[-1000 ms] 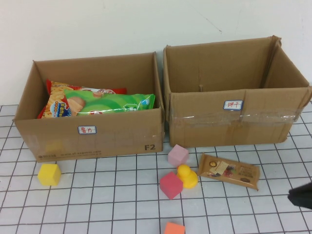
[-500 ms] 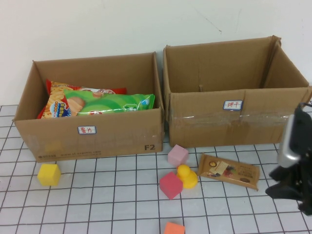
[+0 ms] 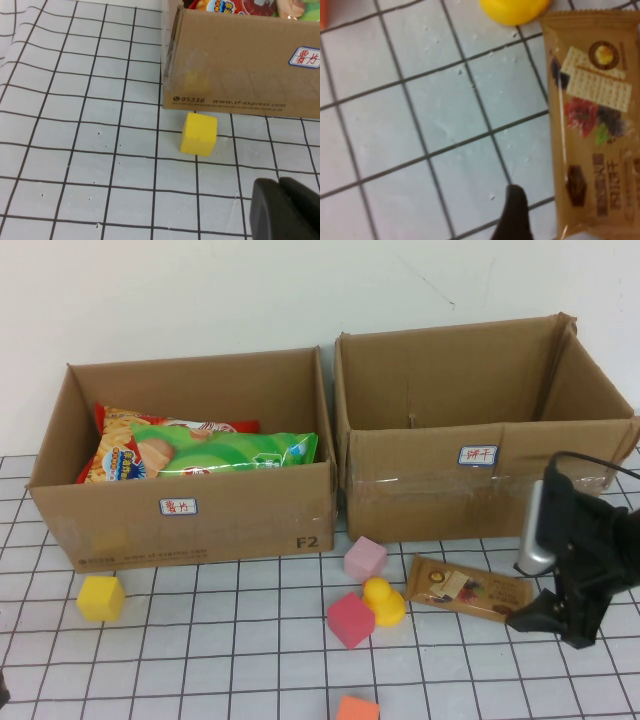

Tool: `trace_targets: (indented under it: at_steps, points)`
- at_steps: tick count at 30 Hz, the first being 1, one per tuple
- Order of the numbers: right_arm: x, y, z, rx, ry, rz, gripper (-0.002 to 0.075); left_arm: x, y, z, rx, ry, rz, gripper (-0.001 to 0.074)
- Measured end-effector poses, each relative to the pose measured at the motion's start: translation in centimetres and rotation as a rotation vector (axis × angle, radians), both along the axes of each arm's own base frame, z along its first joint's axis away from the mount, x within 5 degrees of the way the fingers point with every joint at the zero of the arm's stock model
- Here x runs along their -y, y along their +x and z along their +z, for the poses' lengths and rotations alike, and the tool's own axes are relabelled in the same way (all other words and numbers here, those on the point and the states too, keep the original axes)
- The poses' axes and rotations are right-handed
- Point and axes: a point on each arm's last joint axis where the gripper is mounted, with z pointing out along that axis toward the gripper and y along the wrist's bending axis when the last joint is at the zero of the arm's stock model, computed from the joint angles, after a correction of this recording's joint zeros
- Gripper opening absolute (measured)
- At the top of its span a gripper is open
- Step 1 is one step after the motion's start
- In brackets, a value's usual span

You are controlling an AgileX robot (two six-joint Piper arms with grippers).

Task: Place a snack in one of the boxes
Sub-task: Pick up the biscuit

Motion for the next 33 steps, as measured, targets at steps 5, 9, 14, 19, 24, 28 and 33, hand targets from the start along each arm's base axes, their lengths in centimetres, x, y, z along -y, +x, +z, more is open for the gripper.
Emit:
trace_targets:
  at_steps: [5, 9, 14, 19, 24, 28, 33]
  points:
    - [-0.2, 1.3, -0.8, 0.009, -0.006, 0.024, 0.0544, 0.0, 0.0, 0.0, 0.0, 0.002, -0.003, -0.0001]
    - [-0.3, 1.9, -1.5, 0.001, -0.006, 0.032, 0.0544, 0.0, 0.0, 0.0, 0.0, 0.002, -0.003, -0.0001]
    - [-0.5, 2.5, -2.5, -0.026, -0.002, 0.044, 0.0545, 0.0, 0.0, 0.0, -0.003, 0.002, -0.005, -0.0001]
    - [-0.6, 2.9, -3.3, -0.049, 0.002, 0.048, 0.0545, 0.0, 0.0, 0.0, -0.003, 0.002, -0.005, -0.0001]
    - [-0.7, 3.1, -3.6, -0.055, 0.009, 0.039, 0.0545, 0.1, 0.0, 0.0, -0.005, -0.005, -0.005, -0.0001]
    - [-0.7, 3.3, -3.7, -0.056, 0.013, 0.032, 0.0545, 0.1, 0.0, -0.1, -0.008, -0.005, -0.006, -0.0001]
    - [-0.9, 3.1, -3.8, -0.08, 0.032, 0.041, 0.0545, 0.1, 0.0, -0.1, -0.01, -0.004, -0.007, -0.0001]
